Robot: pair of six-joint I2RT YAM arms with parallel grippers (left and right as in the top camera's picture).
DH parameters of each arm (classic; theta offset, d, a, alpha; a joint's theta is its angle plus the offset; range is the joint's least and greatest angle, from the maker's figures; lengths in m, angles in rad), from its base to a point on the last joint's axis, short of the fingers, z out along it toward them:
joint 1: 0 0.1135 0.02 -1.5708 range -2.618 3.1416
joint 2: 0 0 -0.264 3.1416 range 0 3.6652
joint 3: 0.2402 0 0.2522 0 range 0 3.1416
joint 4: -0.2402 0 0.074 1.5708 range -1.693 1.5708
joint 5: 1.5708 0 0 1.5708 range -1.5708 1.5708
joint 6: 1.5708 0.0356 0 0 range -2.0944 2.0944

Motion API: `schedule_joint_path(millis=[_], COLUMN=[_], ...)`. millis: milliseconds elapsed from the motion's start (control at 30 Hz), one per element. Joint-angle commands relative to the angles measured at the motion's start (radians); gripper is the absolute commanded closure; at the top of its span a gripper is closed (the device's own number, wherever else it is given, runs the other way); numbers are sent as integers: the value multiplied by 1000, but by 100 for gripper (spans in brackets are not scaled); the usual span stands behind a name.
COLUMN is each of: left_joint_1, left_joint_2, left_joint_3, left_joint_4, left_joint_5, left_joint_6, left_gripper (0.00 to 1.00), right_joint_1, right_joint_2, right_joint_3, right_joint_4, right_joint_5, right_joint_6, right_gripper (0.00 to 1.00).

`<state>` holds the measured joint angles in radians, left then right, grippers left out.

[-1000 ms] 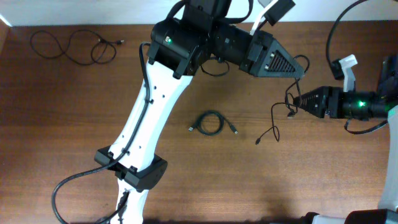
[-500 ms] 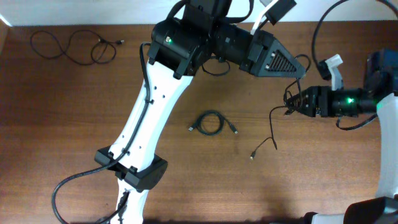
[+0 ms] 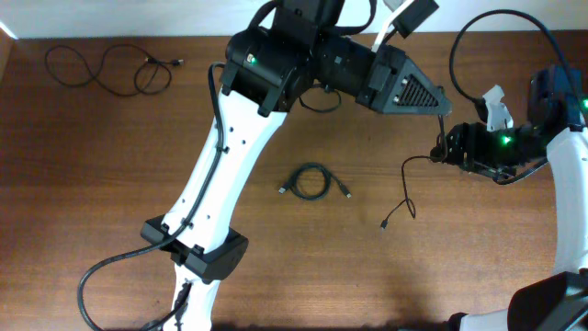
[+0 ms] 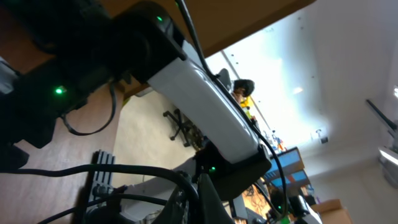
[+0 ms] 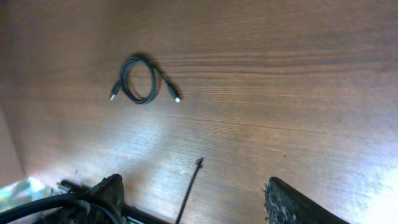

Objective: Untangle cables

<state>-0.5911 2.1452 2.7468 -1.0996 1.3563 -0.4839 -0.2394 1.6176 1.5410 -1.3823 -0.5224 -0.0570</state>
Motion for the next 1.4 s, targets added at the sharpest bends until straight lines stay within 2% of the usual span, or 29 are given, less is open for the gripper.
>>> schedule_joint_path(millis=[0,233,500,600,667,767,867,967,1067,1367], left_joint_1=[10,83,103,103,103,103,103,103,102,71], left_joint_2=[-27,-27,-27,-27,-27,-27,-27,-27,-27,-27], left_joint_3=[16,16,16,16,16,16,16,16,16,16], left_joint_4=[14,-62,-87,-91,-95,-109,-140,-144,-149,-181], left_joint_5=[-18,-277,-309,-338,-377,-441,-546,-554,-623,-835], left_joint_6=[6,18,55,66,66,67,67,67,66,66], left_gripper=[100,100,100,100,100,100,100,100,100,100], right_joint_1=[2,-45,-121,-121,-121,-121,-121,-121,-121,-120], right_joint_2=[8,8,8,8,8,8,8,8,8,8], right_joint_3=[0,0,0,0,0,0,0,0,0,0], right_joint_4=[8,21,21,17,9,10,10,14,18,18], right_joint_5=[146,230,269,211,187,227,355,395,416,261], right_joint_6=[76,196,211,218,220,242,337,355,385,402], right_gripper=[27,25,24,18,18,18,18,18,18,13])
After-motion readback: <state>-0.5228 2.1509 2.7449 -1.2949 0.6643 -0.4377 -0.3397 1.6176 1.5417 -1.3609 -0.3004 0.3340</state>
